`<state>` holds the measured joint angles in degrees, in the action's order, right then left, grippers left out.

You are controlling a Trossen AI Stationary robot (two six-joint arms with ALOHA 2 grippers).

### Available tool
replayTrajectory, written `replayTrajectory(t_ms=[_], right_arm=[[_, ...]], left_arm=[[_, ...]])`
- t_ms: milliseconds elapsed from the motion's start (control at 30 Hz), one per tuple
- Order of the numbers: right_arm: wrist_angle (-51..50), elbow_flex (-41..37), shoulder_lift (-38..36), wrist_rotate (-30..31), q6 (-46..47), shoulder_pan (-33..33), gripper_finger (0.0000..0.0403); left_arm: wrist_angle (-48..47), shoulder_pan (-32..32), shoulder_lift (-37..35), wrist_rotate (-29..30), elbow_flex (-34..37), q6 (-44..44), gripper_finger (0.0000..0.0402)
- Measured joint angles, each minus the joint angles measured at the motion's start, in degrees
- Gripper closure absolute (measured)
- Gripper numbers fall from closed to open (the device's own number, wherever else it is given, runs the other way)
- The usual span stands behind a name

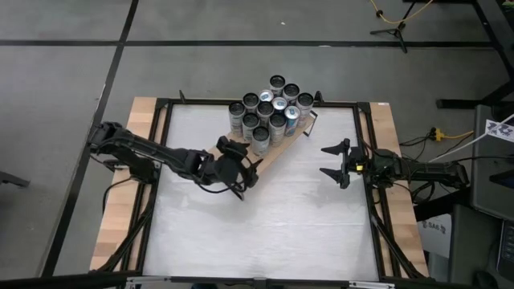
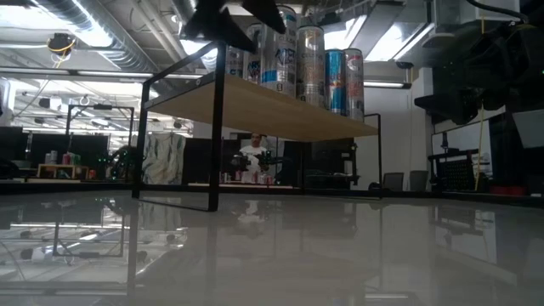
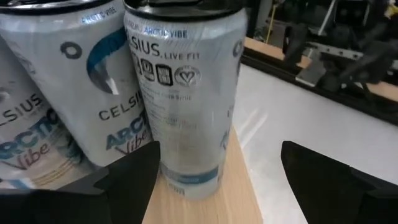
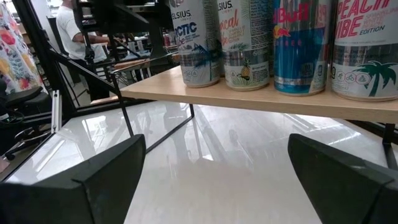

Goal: Place canned beverage on shelf
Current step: Put the white-blue soda can on the shelf aligned with the other white-blue soda cans

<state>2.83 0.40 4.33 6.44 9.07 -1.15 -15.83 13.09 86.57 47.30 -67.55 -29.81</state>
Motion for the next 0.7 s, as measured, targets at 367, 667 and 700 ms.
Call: replayTrajectory(t_ms=[367, 667, 700], right_arm=[[0.0, 0.0, 0.01, 0.0, 0.01, 0.0, 0.0015], [-0.04, 0.0, 0.01, 0.0, -0.01, 0.0, 0.0015], [-0.02, 0.0, 0.01, 0.01, -0.01, 0.0, 0.0015]], left_arm=[[4.06, -2.34, 0.58, 0.04, 0.0, -0.93, 0.0074], [8.11, -3.5, 2.79, 0.93, 0.0, -1.64, 0.0074], [8.09, -3.57, 3.17, 0.94, 0.01, -1.63, 0.0074]])
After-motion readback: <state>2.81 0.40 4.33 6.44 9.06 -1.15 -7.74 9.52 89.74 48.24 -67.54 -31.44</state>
